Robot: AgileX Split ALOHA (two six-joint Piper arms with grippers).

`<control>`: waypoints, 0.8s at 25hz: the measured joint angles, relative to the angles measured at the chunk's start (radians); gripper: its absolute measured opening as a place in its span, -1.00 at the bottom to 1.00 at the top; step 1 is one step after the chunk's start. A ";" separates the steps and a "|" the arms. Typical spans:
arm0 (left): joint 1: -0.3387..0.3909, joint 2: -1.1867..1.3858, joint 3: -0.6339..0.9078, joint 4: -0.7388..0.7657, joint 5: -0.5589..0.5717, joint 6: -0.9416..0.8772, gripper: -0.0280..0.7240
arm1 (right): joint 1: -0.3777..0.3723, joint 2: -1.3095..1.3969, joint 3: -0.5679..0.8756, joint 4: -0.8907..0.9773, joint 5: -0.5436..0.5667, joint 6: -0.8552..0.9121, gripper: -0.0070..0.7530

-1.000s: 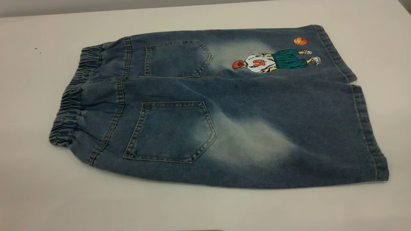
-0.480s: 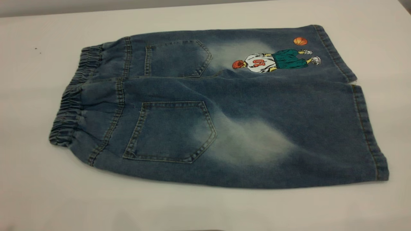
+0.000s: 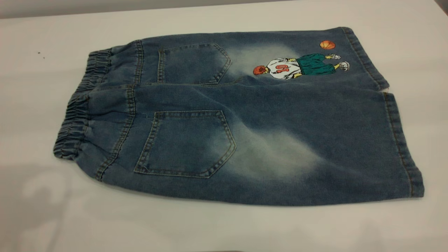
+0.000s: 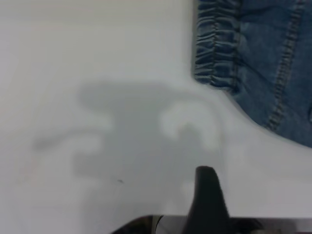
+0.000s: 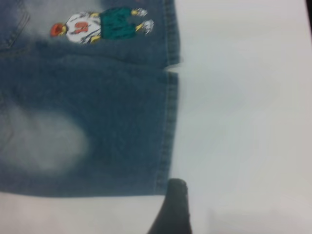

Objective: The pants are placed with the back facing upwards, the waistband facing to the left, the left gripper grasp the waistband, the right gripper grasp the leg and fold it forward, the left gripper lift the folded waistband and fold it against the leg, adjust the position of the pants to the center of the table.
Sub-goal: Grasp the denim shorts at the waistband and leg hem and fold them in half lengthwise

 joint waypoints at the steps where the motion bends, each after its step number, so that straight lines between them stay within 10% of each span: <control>1: 0.000 0.039 -0.002 0.000 -0.023 0.000 0.32 | 0.000 0.003 0.000 0.013 -0.001 -0.009 0.57; 20: 0.000 0.609 -0.028 -0.024 -0.433 0.000 0.43 | 0.000 0.098 0.000 0.100 -0.039 -0.098 0.57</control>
